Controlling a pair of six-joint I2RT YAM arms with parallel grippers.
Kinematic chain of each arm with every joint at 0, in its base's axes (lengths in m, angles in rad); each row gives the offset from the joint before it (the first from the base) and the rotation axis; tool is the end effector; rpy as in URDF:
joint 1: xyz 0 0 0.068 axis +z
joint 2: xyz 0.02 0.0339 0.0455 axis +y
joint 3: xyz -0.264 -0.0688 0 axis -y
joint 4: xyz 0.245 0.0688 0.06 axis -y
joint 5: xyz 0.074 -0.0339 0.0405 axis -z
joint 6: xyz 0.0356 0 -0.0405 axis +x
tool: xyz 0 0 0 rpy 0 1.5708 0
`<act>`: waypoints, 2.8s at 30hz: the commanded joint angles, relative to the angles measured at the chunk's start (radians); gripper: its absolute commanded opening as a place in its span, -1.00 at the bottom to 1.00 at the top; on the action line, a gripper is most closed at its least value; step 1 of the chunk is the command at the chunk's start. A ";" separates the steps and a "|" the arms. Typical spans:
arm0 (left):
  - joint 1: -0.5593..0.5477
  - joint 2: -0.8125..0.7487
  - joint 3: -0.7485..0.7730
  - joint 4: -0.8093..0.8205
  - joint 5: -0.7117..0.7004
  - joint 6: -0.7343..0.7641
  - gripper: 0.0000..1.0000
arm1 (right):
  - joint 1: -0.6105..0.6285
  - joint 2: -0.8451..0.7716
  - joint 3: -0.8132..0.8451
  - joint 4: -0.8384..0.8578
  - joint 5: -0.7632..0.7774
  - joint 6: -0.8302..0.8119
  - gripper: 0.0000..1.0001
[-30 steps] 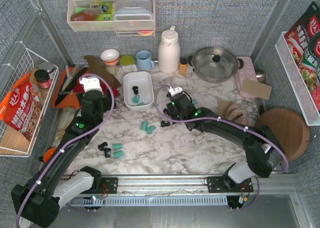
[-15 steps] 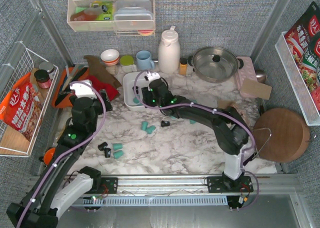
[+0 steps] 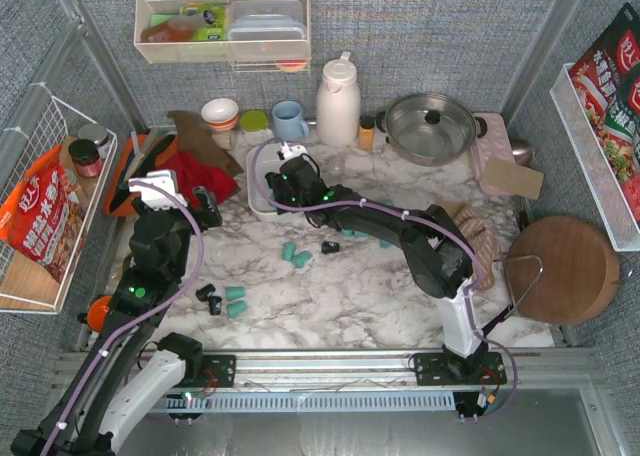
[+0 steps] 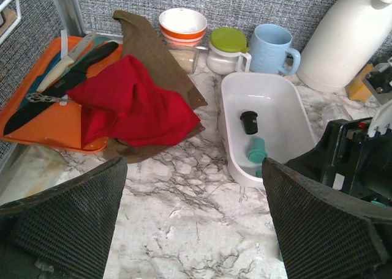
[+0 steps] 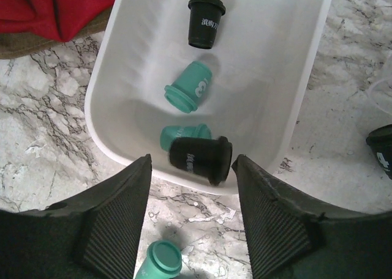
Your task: Mix the coffee capsules in the storage basket
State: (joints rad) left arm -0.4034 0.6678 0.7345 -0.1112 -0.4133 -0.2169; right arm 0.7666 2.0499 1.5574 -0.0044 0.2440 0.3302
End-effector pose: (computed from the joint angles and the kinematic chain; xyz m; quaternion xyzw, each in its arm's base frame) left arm 0.1525 -0.0495 0.3484 -0.0753 0.7174 -0.0653 0.6895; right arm 0.3527 0.3277 0.2331 -0.1239 0.8461 0.1754 0.4878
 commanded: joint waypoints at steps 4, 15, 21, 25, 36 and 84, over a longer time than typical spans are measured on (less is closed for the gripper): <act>0.002 0.006 0.002 0.036 0.020 0.008 0.98 | 0.001 0.029 0.047 -0.040 0.033 -0.007 0.33; 0.005 0.012 -0.001 0.039 0.015 0.013 0.98 | 0.033 -0.133 -0.103 -0.102 0.080 -0.001 0.35; 0.012 0.013 -0.001 0.042 0.020 0.011 0.98 | 0.056 -0.255 -0.283 -0.149 0.139 0.062 0.43; 0.014 0.019 -0.001 0.042 0.025 0.010 0.98 | 0.056 -0.298 -0.354 -0.165 0.119 0.093 0.53; 0.020 0.026 -0.003 0.044 0.028 0.010 0.98 | 0.047 -0.225 -0.357 -0.210 0.081 0.171 0.60; 0.027 0.022 -0.003 0.044 0.041 0.005 0.98 | 0.031 -0.263 -0.220 -0.290 0.071 0.068 -0.39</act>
State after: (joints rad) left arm -0.3779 0.6880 0.7345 -0.1066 -0.3828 -0.2134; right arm 0.7925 1.8164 1.2896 -0.3275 0.3351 0.4660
